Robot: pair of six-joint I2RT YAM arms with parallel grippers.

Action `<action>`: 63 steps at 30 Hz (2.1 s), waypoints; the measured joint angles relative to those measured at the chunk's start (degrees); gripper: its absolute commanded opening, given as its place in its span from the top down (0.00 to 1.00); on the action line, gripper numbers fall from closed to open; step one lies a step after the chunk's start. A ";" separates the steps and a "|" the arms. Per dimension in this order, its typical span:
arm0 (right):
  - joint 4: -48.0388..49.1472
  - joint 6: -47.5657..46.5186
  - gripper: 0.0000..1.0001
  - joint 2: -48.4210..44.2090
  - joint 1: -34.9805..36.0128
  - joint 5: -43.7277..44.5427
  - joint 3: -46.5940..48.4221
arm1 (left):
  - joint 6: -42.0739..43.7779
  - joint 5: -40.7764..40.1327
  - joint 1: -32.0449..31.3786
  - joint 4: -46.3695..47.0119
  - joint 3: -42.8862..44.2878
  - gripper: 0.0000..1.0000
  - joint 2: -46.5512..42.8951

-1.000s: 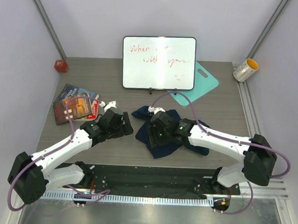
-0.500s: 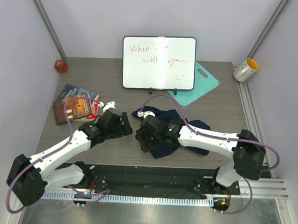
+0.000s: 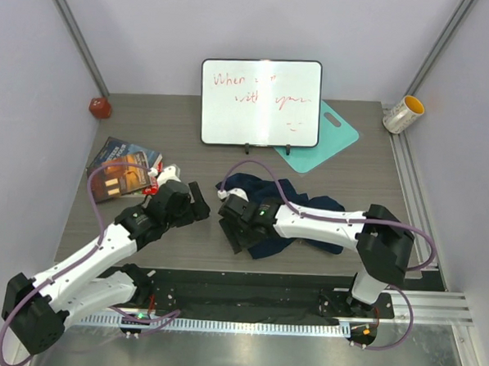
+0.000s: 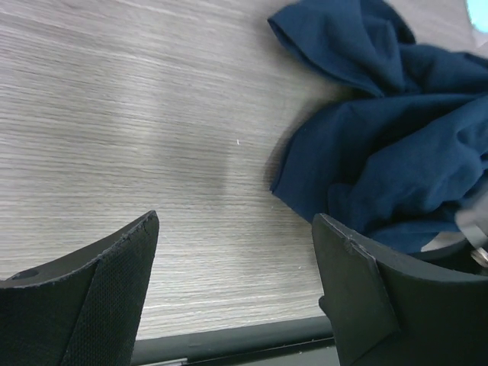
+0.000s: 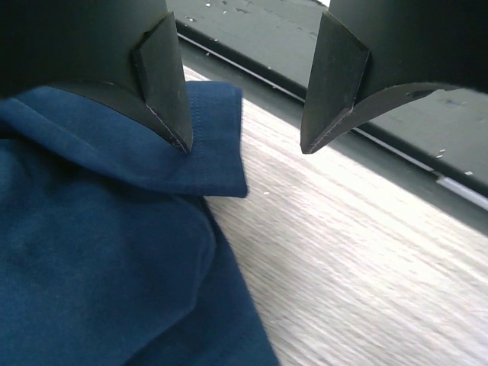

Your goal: Fold and stack the t-shirts

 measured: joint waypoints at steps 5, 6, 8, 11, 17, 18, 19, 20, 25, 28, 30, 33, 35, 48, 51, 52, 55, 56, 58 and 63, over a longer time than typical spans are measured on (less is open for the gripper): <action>-1.07 0.15 0.35 1.18 0.00 1.53 0.02 | 0.00 -1.09 0.52 -0.50 -0.94 0.18 -3.43; -1.20 0.20 0.35 1.38 -0.02 1.79 0.02 | 0.00 -1.22 0.59 -0.59 -1.14 0.18 -3.61; -1.44 0.24 0.34 1.75 -0.02 2.38 0.02 | -0.02 -1.33 0.63 -0.66 -1.46 0.18 -3.58; -1.51 0.24 0.34 2.47 0.00 2.78 0.09 | -0.11 -1.38 0.68 -0.74 -1.92 0.18 -3.30; -1.53 0.22 0.32 5.07 0.00 2.78 0.52 | -0.48 -1.40 0.68 -1.05 -2.03 0.18 -3.21; -1.53 0.22 0.32 5.42 0.00 2.78 0.68 | -0.59 -1.40 0.68 -1.03 -2.08 0.18 -3.23; -1.60 0.22 0.32 5.84 0.00 2.78 0.94 | -0.66 -1.42 0.68 -1.05 -2.16 0.18 -3.30; -1.57 0.20 0.32 6.16 0.00 2.78 1.20 | -0.76 -1.42 0.68 -1.05 -2.27 0.18 -3.34; -1.73 0.17 0.33 7.72 0.00 2.80 2.25 | -0.85 -1.44 0.68 -1.18 -2.84 0.18 -3.91; -1.73 -0.04 0.38 9.09 0.00 2.89 2.64 | -0.85 -1.46 0.68 -1.36 -2.84 0.18 -4.13; -1.77 -0.20 0.41 9.49 0.00 3.23 2.80 | -0.85 -1.46 0.68 -1.42 -2.84 0.18 -4.17; -1.88 -0.44 0.46 9.49 -0.04 3.50 2.80 | -0.85 -1.46 0.70 -1.46 -2.84 0.18 -4.17; -1.88 -0.55 0.55 9.55 -0.04 3.63 2.80 | -0.83 -1.46 0.70 -1.49 -2.84 0.18 -4.17; -0.81 -1.09 0.99 9.44 -0.44 3.32 2.36 | -0.85 -1.46 0.96 -1.53 -2.89 0.18 -4.39; 0.00 -0.85 0.99 8.61 -0.44 3.58 1.51 | -0.85 -1.46 1.05 -1.53 -2.89 0.17 -4.44; 0.20 -0.70 0.99 8.24 -0.44 3.67 1.29 | -0.85 -1.46 1.05 -1.53 -2.89 0.18 -4.44; 0.22 -0.15 0.99 6.62 -0.39 4.20 0.83 | -0.85 -1.44 1.05 -1.53 -2.89 0.18 -4.44; 0.00 -0.02 0.99 5.75 -0.37 4.57 0.83 | -0.85 -1.44 1.05 -1.53 -2.89 0.18 -4.44; -0.87 0.07 0.99 3.37 -0.37 5.55 0.98 | -0.85 -1.42 1.07 -1.51 -2.89 0.18 -4.28; -4.66 0.17 0.99 -3.69 -0.87 9.18 3.67 | -0.83 -1.33 1.07 -1.46 -2.89 0.18 -2.64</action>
